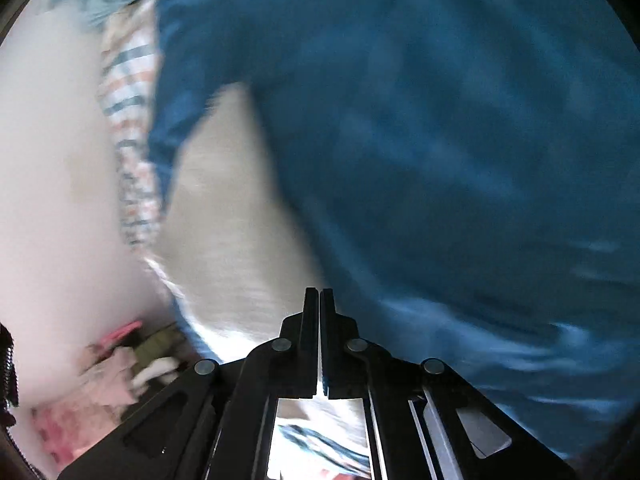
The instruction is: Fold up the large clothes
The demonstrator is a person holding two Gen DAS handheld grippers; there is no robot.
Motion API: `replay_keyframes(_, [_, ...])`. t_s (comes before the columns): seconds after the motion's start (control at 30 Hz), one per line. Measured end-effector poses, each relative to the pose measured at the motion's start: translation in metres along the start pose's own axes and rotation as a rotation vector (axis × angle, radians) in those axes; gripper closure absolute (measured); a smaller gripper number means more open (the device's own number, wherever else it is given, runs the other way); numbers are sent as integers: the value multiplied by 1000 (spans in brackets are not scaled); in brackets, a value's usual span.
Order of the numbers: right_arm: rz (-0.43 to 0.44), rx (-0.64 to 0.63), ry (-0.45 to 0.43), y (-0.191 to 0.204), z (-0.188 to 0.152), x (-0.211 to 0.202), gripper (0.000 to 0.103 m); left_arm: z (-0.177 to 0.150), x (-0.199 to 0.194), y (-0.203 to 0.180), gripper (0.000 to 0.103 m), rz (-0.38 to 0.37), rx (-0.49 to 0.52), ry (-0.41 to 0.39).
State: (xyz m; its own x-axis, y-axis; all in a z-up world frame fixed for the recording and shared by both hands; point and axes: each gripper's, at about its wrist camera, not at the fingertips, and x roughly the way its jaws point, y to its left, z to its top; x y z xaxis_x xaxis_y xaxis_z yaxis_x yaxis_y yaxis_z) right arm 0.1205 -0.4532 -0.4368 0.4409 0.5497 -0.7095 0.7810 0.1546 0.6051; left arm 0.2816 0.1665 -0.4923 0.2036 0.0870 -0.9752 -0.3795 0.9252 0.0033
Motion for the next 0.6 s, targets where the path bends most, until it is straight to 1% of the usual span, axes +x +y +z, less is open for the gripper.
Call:
replay_keyframes(0.03, [3,-21,9,-2,2,1,102,-1,3,0,10,-6,-5,16])
replay_keyframes(0.07, [-10,-67,15,4,6,6,98,-7,4,-1,10,-12,-18,36])
replay_keyframes(0.1, [-10,-110,21,6,14,8,89,-14,4,-2,10,-25,-34,57])
replay_keyframes(0.13, [5,-163,26,17,21,18,80,-19,4,-3,10,-37,-44,66])
replay_keyframes(0.2, [60,-288,55,52,43,54,37,-25,7,-4,10,-34,-53,68])
replay_keyframes(0.23, [65,-336,58,69,56,73,33,-26,11,-6,10,-34,-46,63])
replay_keyframes(0.27, [74,-365,71,75,59,90,33,-27,16,-8,10,-21,-37,59])
replay_keyframes(0.3, [90,-398,114,87,73,118,33,-28,20,-9,10,-9,-32,56])
replay_keyframes(0.33, [84,-412,153,94,85,138,33,-30,25,-11,10,-3,-29,54])
replay_keyframes(0.37, [82,-417,181,95,91,153,33,-30,30,-13,10,2,-29,55])
replay_keyframes(0.4, [108,-420,209,96,97,167,31,-31,36,-16,10,9,-32,59])
replay_keyframes(0.43, [134,-439,202,104,99,174,31,-30,41,-17,10,12,-33,60])
replay_keyframes(0.47, [150,-451,187,111,96,175,35,-30,44,-20,10,19,-32,63])
replay_keyframes(0.5, [156,-466,177,113,91,171,62,-30,46,-22,10,27,-33,66])
replay_keyframes(0.53, [167,-482,173,116,83,168,76,-29,46,-24,10,34,-35,64])
replay_keyframes(0.57, [175,-468,150,115,76,161,78,-29,45,-25,10,41,-37,65])
replay_keyframes(0.6, [205,-405,126,108,66,147,80,-28,44,-26,10,49,-39,69])
